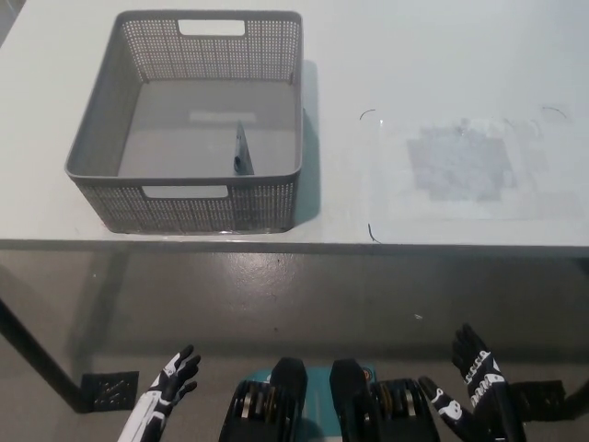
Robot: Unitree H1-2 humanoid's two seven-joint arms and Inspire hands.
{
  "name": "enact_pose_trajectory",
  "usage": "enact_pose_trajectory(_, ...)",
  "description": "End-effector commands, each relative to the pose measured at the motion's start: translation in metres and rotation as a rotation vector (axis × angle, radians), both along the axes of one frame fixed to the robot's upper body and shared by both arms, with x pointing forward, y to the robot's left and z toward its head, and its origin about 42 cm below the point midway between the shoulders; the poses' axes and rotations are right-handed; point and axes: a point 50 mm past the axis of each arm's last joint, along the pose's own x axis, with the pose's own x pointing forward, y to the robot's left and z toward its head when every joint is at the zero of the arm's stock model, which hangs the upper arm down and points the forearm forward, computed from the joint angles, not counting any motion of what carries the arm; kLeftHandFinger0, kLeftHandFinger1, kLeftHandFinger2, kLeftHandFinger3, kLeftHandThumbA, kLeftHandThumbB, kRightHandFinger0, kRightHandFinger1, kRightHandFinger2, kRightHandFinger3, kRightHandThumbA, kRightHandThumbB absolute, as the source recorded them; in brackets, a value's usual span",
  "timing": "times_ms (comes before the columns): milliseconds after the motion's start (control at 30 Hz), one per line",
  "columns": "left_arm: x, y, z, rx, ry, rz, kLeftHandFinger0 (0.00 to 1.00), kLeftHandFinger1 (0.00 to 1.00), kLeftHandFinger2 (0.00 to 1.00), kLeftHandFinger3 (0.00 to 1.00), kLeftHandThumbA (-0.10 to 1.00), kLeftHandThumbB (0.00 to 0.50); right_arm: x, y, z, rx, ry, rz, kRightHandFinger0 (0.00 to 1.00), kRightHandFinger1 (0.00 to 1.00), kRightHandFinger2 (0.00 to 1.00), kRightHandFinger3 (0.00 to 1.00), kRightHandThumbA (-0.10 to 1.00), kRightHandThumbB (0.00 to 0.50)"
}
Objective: Use the right hand to pick up a shampoo and place it into a container on the left side
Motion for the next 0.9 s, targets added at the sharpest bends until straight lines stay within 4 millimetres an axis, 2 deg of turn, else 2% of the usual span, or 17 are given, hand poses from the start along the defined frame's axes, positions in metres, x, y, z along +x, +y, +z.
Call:
enact_pose_trajectory(0, -0.0011, 0.0035, 0.0043, -0.016, -0.05, 0.033, 1.0, 1.0, 1.0, 1.0, 1.0, 0.333, 0.0046, 0.0024, 0.0092, 0.02, -0.07, 0.017, 1.0, 1.0, 1.0, 1.0, 1.0, 0.378)
enact_pose_trajectory(133, -0.0026, 0.0044, 0.0033, -0.018, -0.044, 0.043, 1.0, 1.0, 1.0, 1.0, 1.0, 0.342, 0.006, 0.0035, 0.0098, 0.003, -0.072, 0.013, 1.0, 1.0, 1.0, 1.0, 1.0, 0.354)
enact_pose_trajectory(400, -0.0055, 0.006, -0.0007, -0.021, -0.042, 0.052, 1.0, 1.0, 1.0, 1.0, 1.0, 0.336, 0.0059, 0.0052, 0.0086, -0.011, -0.054, 0.021, 1.0, 1.0, 1.0, 1.0, 1.0, 0.384)
enact_pose_trajectory(600, -0.0032, 0.0063, 0.0002, -0.012, -0.043, 0.065, 1.0, 1.0, 1.0, 1.0, 1.0, 0.344, 0.0102, 0.0047, 0.0095, -0.03, -0.063, 0.02, 1.0, 1.0, 1.0, 1.0, 1.0, 0.363)
enact_pose_trajectory(733, -0.0059, 0.006, -0.0001, -0.022, -0.043, 0.066, 1.0, 1.0, 1.0, 1.0, 1.0, 0.32, 0.0087, 0.0049, 0.0099, -0.028, -0.063, 0.023, 1.0, 1.0, 1.0, 1.0, 1.0, 0.396)
enact_pose_trajectory(867, -0.0028, 0.0067, 0.0026, -0.026, -0.054, 0.065, 1.0, 1.0, 1.0, 1.0, 1.0, 0.316, 0.0116, 0.0057, 0.0116, -0.03, -0.07, 0.024, 1.0, 1.0, 1.0, 1.0, 1.0, 0.394)
